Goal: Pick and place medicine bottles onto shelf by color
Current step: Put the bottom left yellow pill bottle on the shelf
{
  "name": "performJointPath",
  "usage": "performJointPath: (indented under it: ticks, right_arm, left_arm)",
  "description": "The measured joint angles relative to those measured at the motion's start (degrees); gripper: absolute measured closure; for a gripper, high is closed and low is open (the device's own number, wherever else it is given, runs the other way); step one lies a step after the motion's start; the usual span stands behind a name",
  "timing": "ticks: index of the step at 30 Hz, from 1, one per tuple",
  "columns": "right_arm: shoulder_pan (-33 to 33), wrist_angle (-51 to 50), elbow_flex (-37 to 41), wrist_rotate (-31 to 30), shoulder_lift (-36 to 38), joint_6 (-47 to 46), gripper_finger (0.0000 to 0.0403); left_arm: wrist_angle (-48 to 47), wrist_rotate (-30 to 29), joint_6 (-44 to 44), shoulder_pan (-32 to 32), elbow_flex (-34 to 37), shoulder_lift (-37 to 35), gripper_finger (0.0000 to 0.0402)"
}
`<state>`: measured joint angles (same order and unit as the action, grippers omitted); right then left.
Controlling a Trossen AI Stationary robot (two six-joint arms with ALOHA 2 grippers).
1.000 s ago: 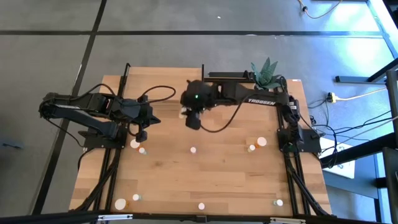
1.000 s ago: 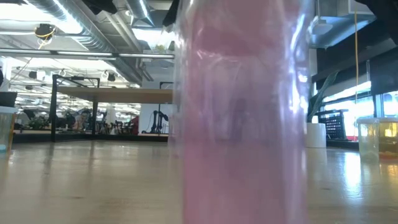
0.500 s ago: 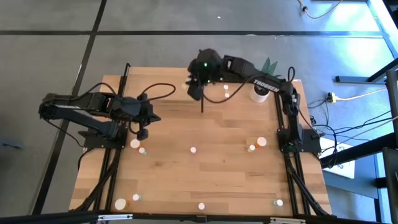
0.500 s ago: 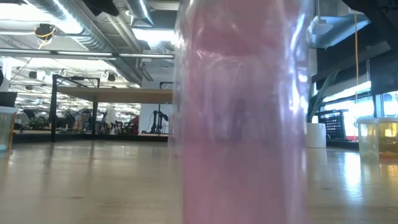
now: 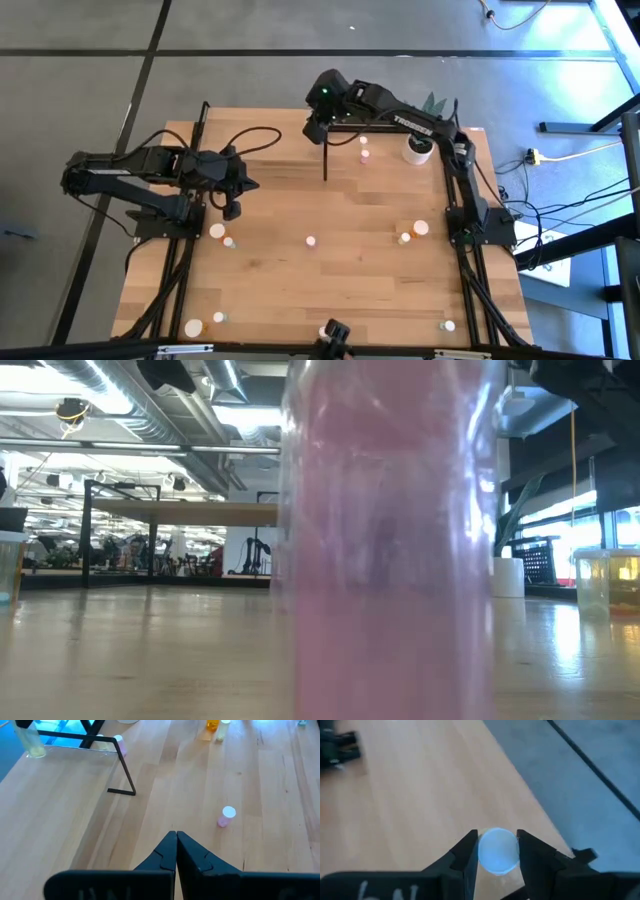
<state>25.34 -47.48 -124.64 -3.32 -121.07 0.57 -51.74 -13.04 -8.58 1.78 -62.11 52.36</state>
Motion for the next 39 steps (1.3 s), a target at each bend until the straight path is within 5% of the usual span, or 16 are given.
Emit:
performJointPath:
  ticks: [39]
  right_arm:
    - [1.4,-7.8,-4.7,0.3,-2.8,3.2,0.0281]
  left_arm:
    - [1.7,0.0,0.0,0.0,0.0,0.0,0.0401]
